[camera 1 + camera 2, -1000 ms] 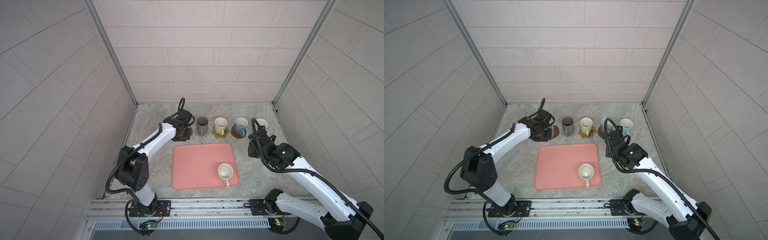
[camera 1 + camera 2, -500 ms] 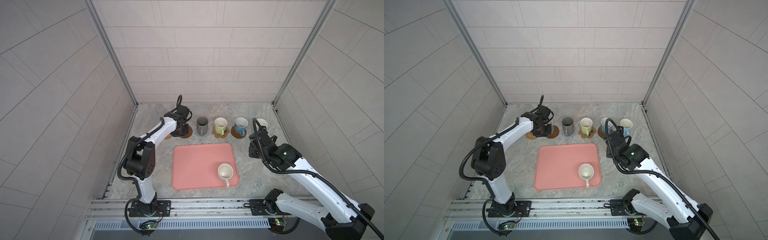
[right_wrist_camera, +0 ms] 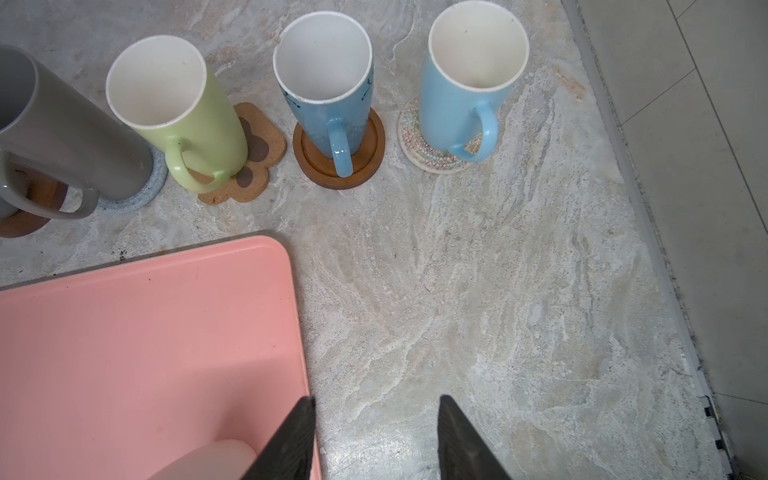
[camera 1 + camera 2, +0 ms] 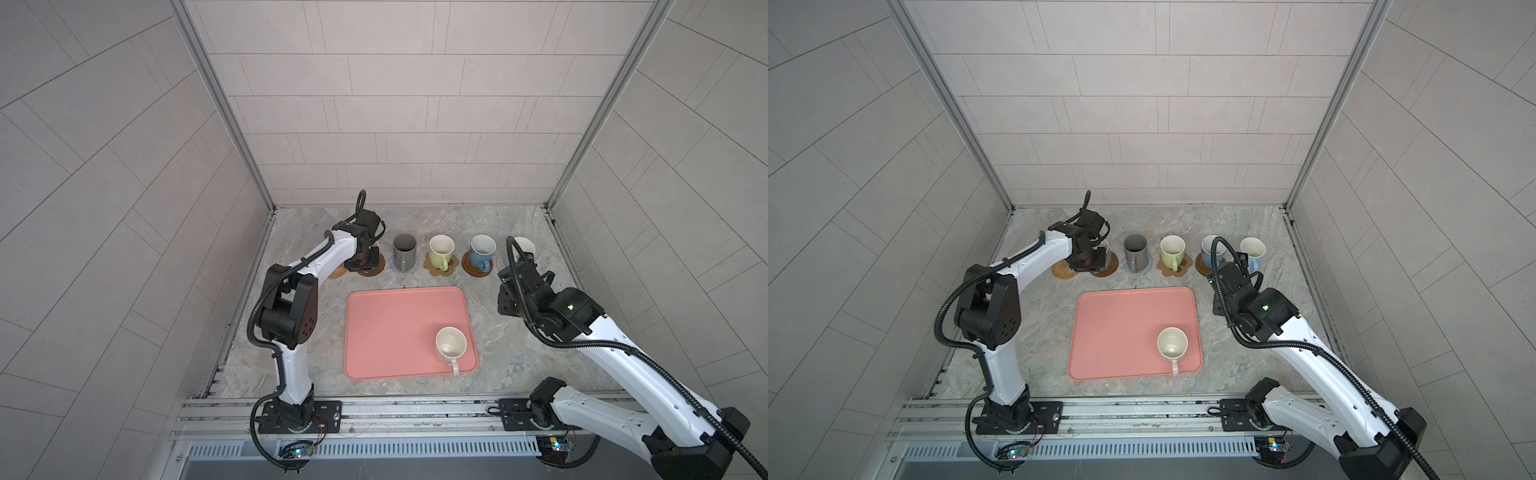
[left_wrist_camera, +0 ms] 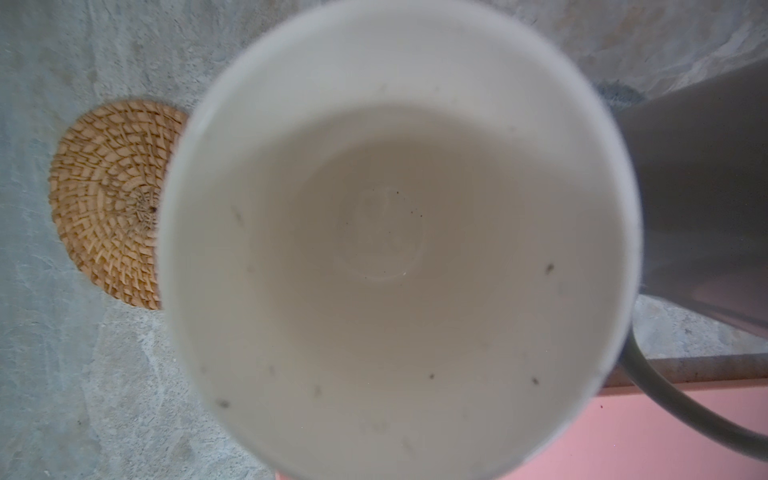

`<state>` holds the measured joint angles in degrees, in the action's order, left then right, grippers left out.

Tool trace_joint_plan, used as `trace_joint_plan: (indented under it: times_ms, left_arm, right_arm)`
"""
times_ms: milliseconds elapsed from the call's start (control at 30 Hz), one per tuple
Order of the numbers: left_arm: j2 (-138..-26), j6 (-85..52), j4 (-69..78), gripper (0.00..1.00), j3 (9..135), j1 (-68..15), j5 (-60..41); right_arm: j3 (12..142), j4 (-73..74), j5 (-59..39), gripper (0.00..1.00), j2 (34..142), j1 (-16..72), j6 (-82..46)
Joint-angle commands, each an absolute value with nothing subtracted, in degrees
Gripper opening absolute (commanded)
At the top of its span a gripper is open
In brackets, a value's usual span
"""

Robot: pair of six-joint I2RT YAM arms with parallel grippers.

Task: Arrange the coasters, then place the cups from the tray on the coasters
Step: 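Lower the held cream mug onto the wooden coaster and open left gripper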

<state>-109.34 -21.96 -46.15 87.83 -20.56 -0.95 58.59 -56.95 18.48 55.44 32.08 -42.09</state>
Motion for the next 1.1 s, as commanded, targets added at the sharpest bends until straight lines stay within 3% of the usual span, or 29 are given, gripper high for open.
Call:
trace_joint_plan:
  times_ms: [0,1067]
  left_arm:
    - [-109.5,-21.1,-44.6,0.09,90.4,-20.0,-0.9]
    - [-110.8,-20.0,-46.0,0.09,91.9,-19.7,-0.4]
  right_arm:
    - [58.8,-58.4,20.4,0.5,54.9,31.8,-43.0]
    - [58.6,-57.6,20.7,0.5,56.8,31.9,-42.9]
